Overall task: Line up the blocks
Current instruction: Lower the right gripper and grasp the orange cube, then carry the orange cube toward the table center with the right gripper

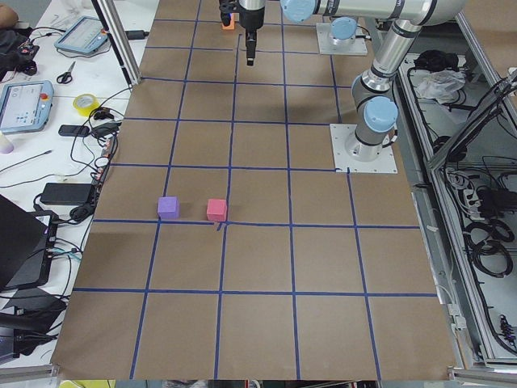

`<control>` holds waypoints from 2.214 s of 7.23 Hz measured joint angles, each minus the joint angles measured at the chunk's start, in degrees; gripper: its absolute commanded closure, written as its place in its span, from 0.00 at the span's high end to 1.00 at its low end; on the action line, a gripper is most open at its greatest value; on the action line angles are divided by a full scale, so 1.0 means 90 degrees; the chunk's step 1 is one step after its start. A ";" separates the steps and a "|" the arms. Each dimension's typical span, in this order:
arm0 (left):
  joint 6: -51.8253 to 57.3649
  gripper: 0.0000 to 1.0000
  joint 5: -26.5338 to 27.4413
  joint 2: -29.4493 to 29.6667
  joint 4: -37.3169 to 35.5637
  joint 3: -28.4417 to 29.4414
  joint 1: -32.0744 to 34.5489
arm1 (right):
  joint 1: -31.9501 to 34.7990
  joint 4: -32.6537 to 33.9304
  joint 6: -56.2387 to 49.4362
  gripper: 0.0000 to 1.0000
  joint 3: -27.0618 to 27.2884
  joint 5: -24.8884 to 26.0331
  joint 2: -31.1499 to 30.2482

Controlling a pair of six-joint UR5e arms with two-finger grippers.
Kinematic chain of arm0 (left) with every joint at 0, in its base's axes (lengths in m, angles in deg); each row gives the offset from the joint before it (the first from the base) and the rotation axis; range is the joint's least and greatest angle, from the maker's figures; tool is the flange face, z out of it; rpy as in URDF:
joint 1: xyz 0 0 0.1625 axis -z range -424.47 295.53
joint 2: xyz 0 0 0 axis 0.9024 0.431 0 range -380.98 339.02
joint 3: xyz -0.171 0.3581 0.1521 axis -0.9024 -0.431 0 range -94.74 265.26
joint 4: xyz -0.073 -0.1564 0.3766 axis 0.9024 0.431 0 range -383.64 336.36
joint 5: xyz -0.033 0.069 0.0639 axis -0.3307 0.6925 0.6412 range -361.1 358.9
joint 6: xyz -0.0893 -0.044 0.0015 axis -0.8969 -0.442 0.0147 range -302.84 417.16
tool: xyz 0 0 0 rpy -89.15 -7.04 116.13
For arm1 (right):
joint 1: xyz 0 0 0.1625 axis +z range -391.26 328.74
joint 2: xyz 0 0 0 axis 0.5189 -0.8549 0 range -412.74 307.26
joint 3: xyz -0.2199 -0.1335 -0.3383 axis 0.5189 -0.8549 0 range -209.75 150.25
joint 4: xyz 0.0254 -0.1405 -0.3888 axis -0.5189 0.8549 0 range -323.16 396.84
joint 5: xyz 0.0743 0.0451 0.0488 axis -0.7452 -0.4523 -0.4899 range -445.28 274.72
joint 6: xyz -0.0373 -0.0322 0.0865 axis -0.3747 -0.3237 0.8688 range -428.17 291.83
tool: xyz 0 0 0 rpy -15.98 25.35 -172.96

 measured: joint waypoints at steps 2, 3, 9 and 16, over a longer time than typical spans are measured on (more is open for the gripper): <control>0.0002 1.00 -0.0001 0.0000 -0.0002 0.0002 -0.0002 | -0.0021 0.0233 0.0026 1.00 0.0025 0.0021 0.0213; 0.0006 1.00 -0.0003 0.0001 -0.0006 0.0006 -0.0007 | -0.0038 0.0271 0.0043 1.00 0.0034 0.0013 0.0336; -0.0005 1.00 -0.0008 -0.0002 -0.0009 0.0010 -0.0010 | -0.0217 0.0181 0.0070 0.16 0.0077 -0.0016 0.0743; -0.0010 1.00 -0.0005 -0.0002 -0.0007 0.0001 -0.0010 | 0.2235 -0.0031 0.3190 0.02 -0.0324 -0.0278 0.0042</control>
